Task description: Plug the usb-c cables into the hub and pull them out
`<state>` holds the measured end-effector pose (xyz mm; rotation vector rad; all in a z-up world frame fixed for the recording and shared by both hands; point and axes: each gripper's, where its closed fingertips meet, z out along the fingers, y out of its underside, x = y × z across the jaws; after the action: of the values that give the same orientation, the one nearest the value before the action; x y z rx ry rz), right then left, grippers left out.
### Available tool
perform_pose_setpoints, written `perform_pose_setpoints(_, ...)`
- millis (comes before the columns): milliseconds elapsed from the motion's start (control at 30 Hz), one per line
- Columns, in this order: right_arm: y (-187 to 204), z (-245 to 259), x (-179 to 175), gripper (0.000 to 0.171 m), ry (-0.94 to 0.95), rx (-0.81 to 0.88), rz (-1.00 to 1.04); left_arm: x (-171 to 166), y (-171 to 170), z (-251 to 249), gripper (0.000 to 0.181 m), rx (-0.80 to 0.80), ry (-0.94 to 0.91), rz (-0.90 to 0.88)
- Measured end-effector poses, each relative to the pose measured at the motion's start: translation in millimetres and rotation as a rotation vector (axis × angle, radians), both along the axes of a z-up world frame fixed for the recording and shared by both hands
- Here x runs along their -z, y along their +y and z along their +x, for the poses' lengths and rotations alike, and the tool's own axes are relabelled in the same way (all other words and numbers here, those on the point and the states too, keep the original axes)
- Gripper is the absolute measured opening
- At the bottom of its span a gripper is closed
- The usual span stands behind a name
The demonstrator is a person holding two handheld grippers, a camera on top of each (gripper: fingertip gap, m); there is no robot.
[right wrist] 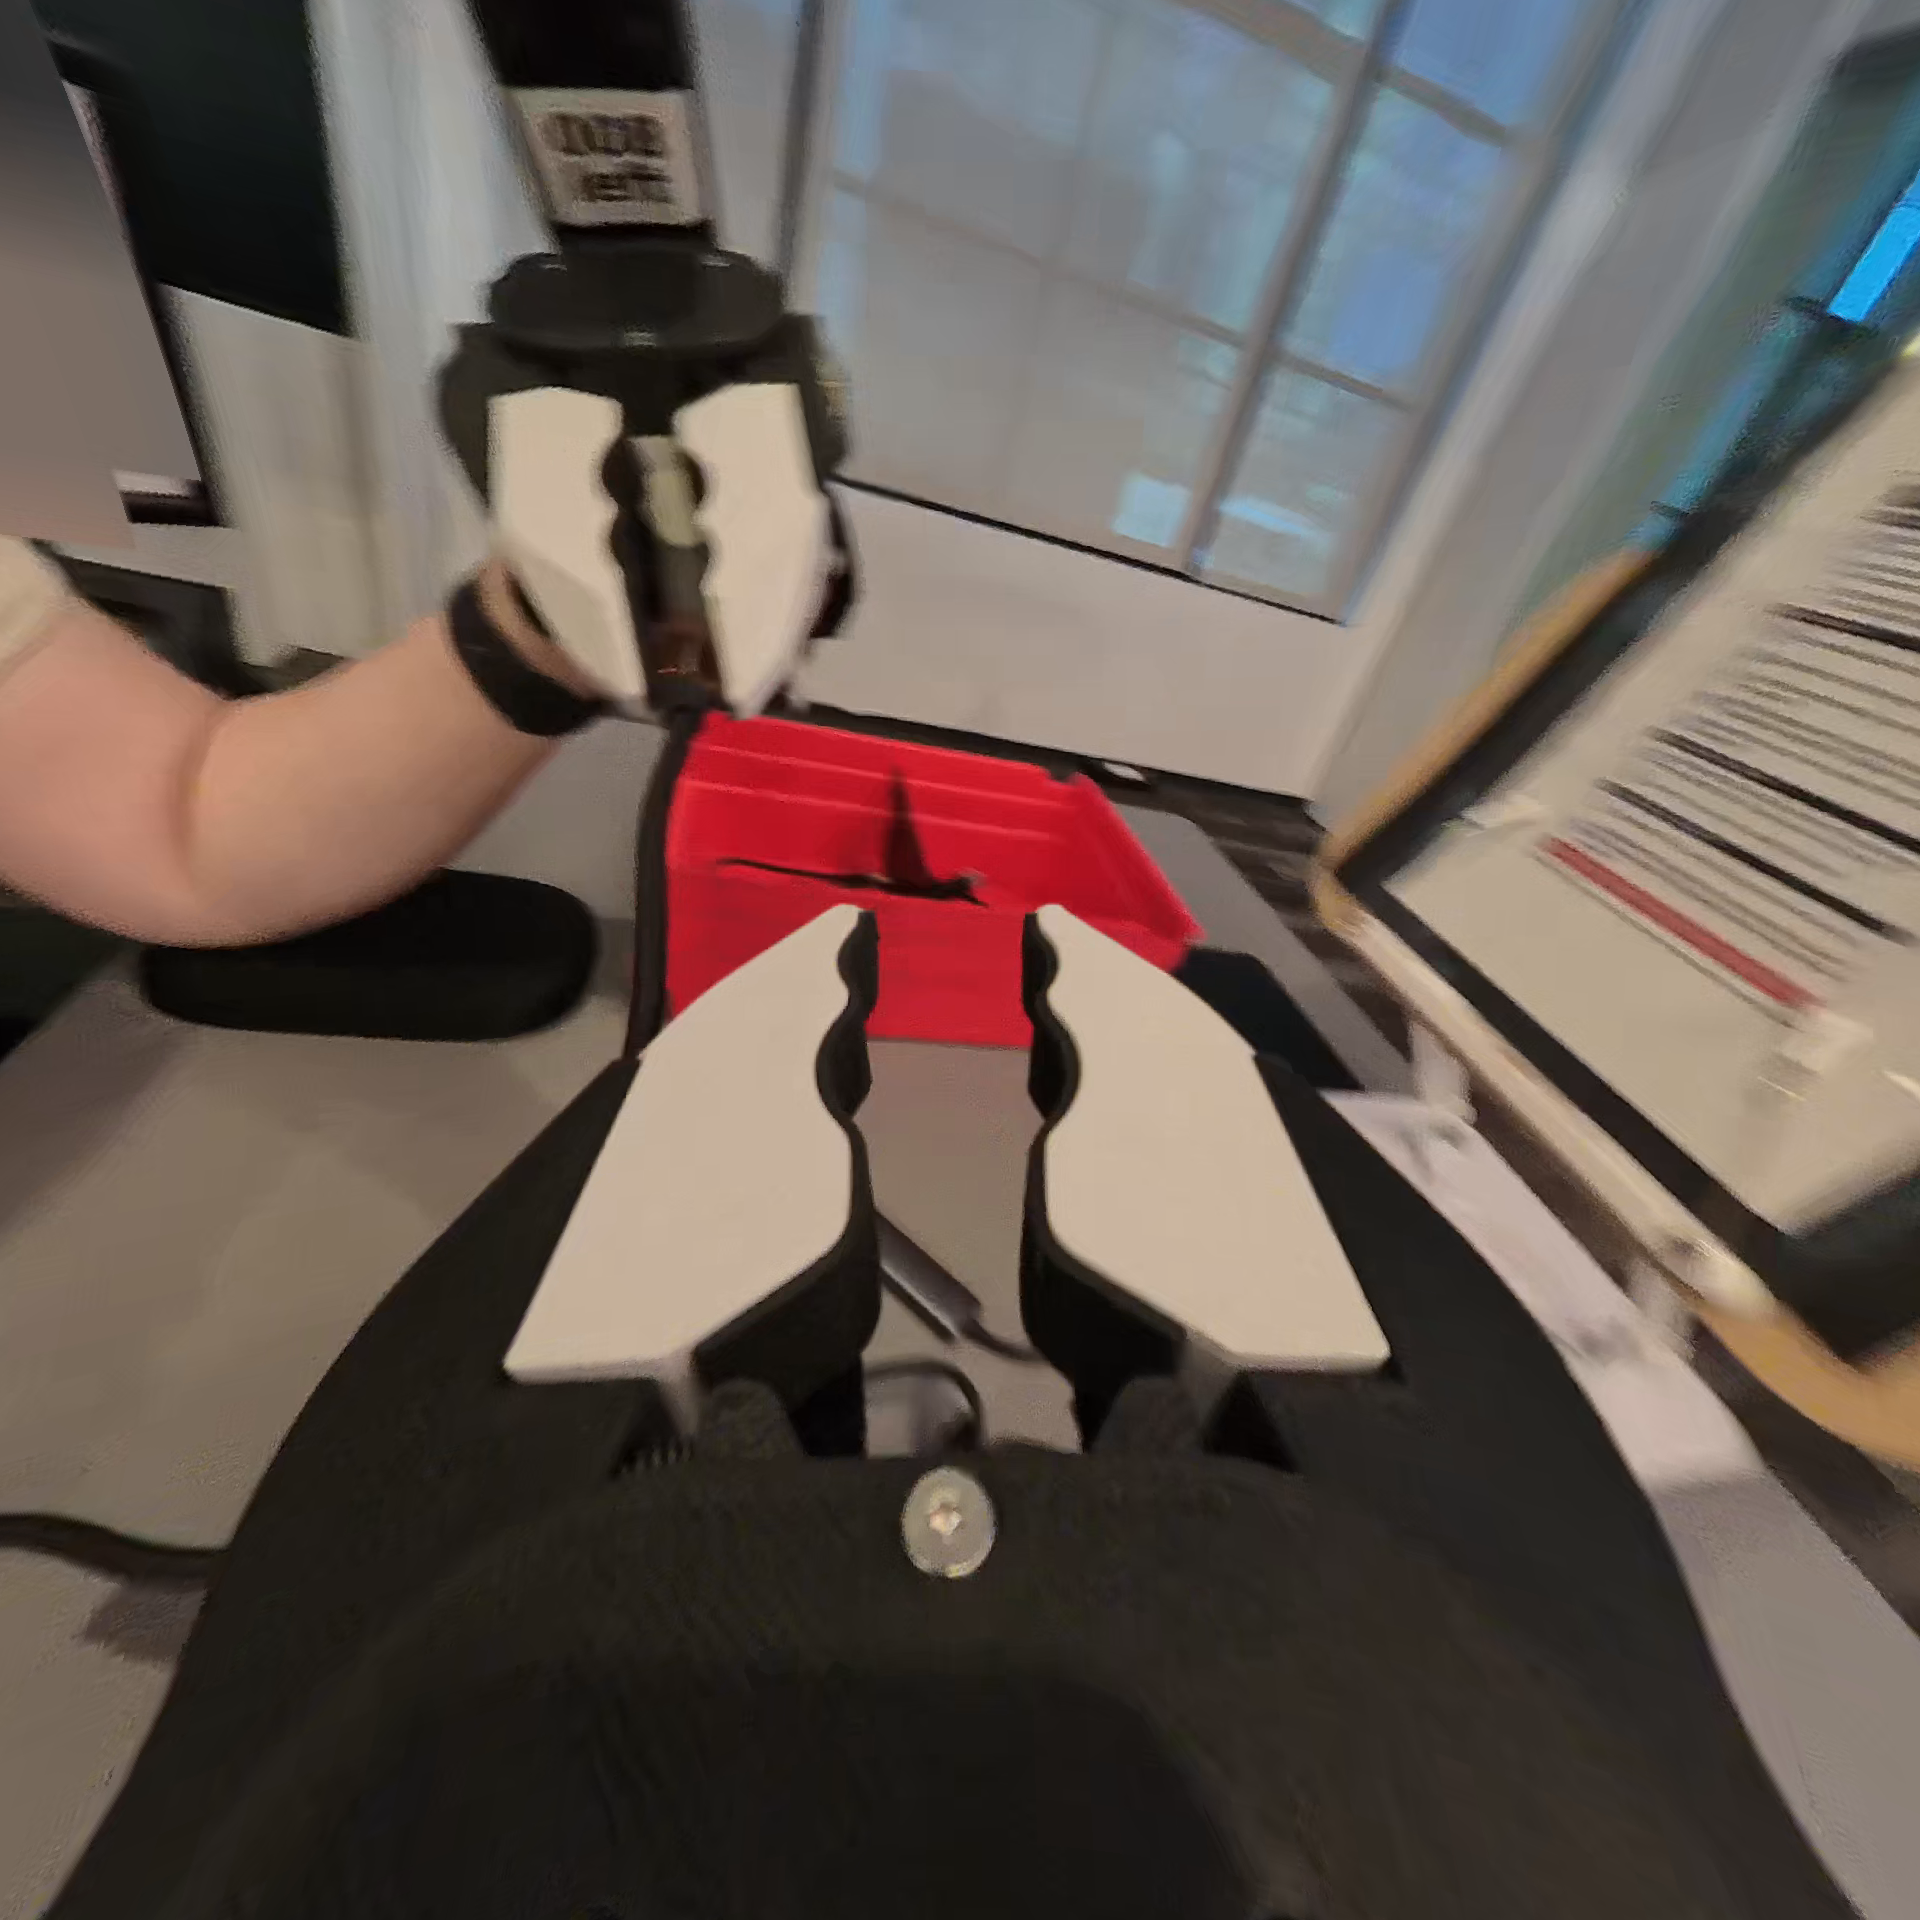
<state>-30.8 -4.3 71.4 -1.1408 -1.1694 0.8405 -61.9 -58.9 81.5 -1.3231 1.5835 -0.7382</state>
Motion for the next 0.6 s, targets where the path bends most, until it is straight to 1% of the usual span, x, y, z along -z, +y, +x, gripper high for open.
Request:
perform_pose_setpoints(67,-16.3,-34.0,4.4,0.026,0.017,-0.116,-0.003,-10.1,-3.8,-5.2,0.011,0.029,-0.048,-0.026)
perform_pose_setpoints(133,-36.0,-53.0,0.8,0.025,0.056,-0.217,-0.010,-16.7,-4.1,-11.4,0.009,0.032,-0.073,-0.025)
perform_pose_setpoints(200,-47.8,-58.7,-11.6,0.024,0.126,-0.280,-0.051,-24.3,-7.7,-16.5,0.009,0.049,-0.107,-0.024)
perform_pose_setpoints(300,-72.8,-55.8,-30.4,0.026,0.211,-0.440,-0.113,-38.3,-12.2,-22.0,0.008,0.071,-0.177,-0.034)
perform_pose_setpoints(333,-76.7,-54.3,-36.6,0.026,0.238,-0.460,-0.119,-40.6,-12.9,-23.2,0.009,0.077,-0.190,-0.037)
perform_pose_setpoints(367,-75.9,-53.7,-42.5,0.027,0.266,-0.448,-0.122,-41.9,-11.5,-23.9,0.008,0.068,-0.197,-0.030)
perform_pose_setpoints(467,-59.3,-54.8,-56.4,0.025,0.338,-0.321,-0.141,-47.5,-3.6,-25.6,0.008,0.012,-0.229,0.037)
perform_pose_setpoints(533,-48.5,-53.4,-66.8,0.023,0.409,-0.260,-0.198,-48.6,1.9,-25.7,0.008,-0.036,-0.223,0.093)
perform_pose_setpoints(600,-42.4,-55.3,-68.8,0.020,0.419,-0.234,-0.272,-49.2,2.5,-22.9,0.008,-0.060,-0.218,0.177)
